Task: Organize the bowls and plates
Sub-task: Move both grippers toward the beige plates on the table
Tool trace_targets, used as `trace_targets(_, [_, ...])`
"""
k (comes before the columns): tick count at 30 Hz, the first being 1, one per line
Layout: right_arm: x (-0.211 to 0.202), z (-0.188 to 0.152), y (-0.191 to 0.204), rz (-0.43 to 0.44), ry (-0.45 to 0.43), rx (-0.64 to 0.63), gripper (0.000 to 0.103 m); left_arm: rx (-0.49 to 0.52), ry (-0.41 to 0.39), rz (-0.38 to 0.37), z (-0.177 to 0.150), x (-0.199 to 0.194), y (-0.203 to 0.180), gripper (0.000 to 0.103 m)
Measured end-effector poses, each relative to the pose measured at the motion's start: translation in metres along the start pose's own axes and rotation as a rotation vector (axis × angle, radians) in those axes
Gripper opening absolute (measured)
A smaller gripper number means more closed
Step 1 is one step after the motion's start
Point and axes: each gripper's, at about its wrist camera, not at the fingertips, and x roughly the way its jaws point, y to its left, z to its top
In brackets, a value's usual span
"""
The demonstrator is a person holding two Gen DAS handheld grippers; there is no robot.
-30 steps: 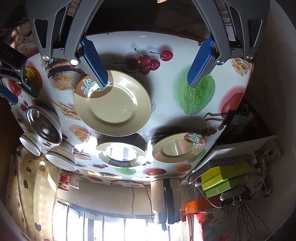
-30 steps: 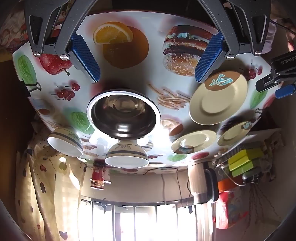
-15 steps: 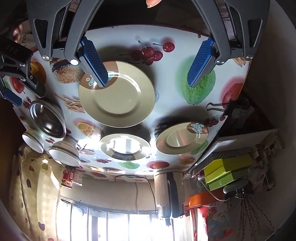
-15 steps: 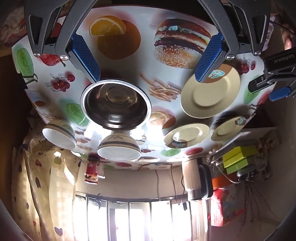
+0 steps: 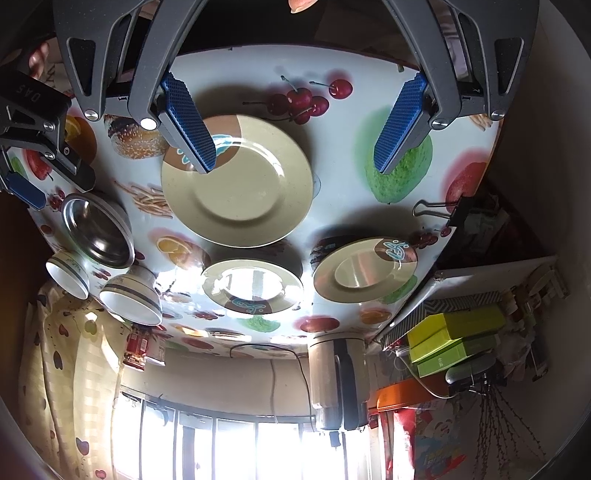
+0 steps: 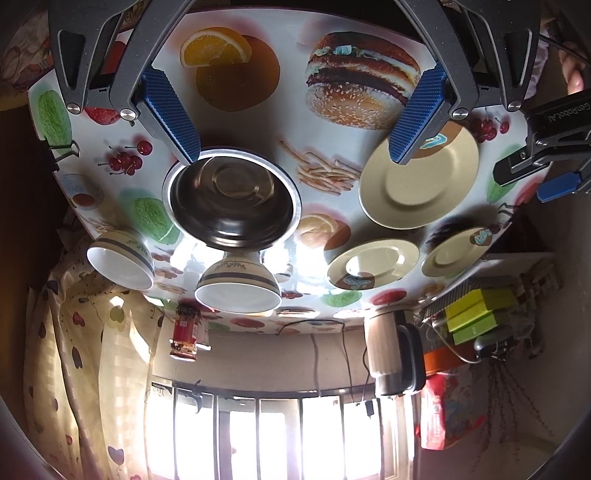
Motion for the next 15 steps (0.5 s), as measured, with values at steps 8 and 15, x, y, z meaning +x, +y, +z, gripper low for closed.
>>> trace_targets(8, [0.0032, -0.0004, -0.0030, 0.004, 0.012, 0.007, 0.103, 0.004, 0.007, 0.004, 0.0003, 0.0033, -0.0004, 0.088])
trace_targets(15, [0.0068, -0.0008, -0.0029, 0.008, 0.020, 0.006, 0.103, -0.003, 0.012, 0.010, 0.0005, 0.0062, 0.0009, 0.088])
